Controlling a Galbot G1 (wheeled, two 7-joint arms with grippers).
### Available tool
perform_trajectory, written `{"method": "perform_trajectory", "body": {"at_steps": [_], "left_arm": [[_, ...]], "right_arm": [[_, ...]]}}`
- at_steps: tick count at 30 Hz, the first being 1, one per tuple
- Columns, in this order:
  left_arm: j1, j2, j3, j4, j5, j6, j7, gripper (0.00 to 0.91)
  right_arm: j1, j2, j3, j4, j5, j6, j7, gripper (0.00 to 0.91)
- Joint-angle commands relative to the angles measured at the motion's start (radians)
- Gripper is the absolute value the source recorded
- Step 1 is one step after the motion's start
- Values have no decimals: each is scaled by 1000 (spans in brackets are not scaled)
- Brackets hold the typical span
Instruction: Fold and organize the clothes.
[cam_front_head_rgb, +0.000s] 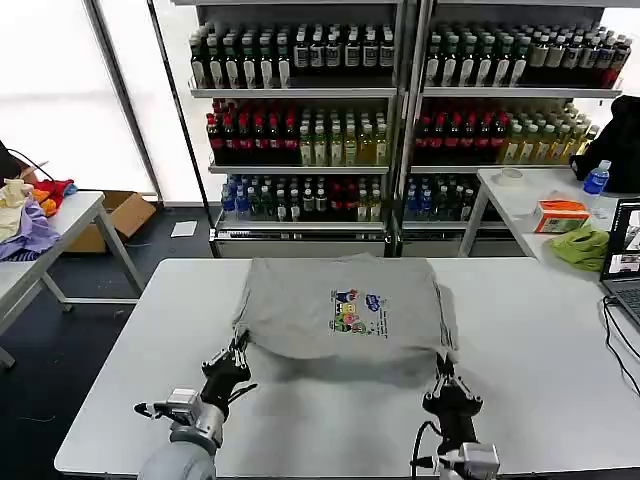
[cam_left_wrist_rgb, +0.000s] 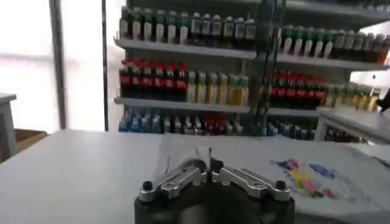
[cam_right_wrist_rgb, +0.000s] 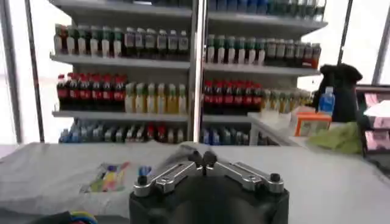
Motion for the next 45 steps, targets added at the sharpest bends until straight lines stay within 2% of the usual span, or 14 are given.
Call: {"method": "perform_trajectory", "body": {"at_steps": [1,8,14,21,25,29,32,33,34,35,40,43,45], "left_arm": [[-148,-1,-1,95,-34,-27,-4,0],[-295,21,36,276,-111,3,-9,0],[-381,13,69,407,-110,8,-11,0],[-433,5,90,488,-106,21,-18,0],[-458,6,100,524,-88,73,-29,0],[-484,8,110,565,-82,85,-36,0],[-497,11,119,588,-63,92,-35,0],[-498,11,122,594,-56,93,-35,554],[-500,12,125,598,-55,92,-34,907],[-502,12,128,600,-53,92,-34,907],[-519,6,130,599,-34,93,-39,907],[-521,6,128,569,-36,109,-51,907],[-518,7,125,539,-44,125,-62,907]], "right_arm": [[160,16,17,-69,-18,11,-23,0],[291,0,11,-259,33,-9,-21,0],[369,11,-2,-356,30,-36,-19,0],[484,26,-13,-483,29,-65,-22,0],[521,42,-20,-537,28,-93,-31,0],[545,50,-27,-575,30,-125,-40,0],[551,58,-31,-597,13,-122,-38,0],[551,58,-34,-600,8,-122,-41,0],[552,60,-34,-604,11,-124,-41,50],[553,64,-34,-609,11,-124,-40,907],[564,84,-35,-617,46,-147,-40,907],[571,102,-33,-603,107,-163,-12,907],[574,113,-33,-579,181,-184,27,907]]}}
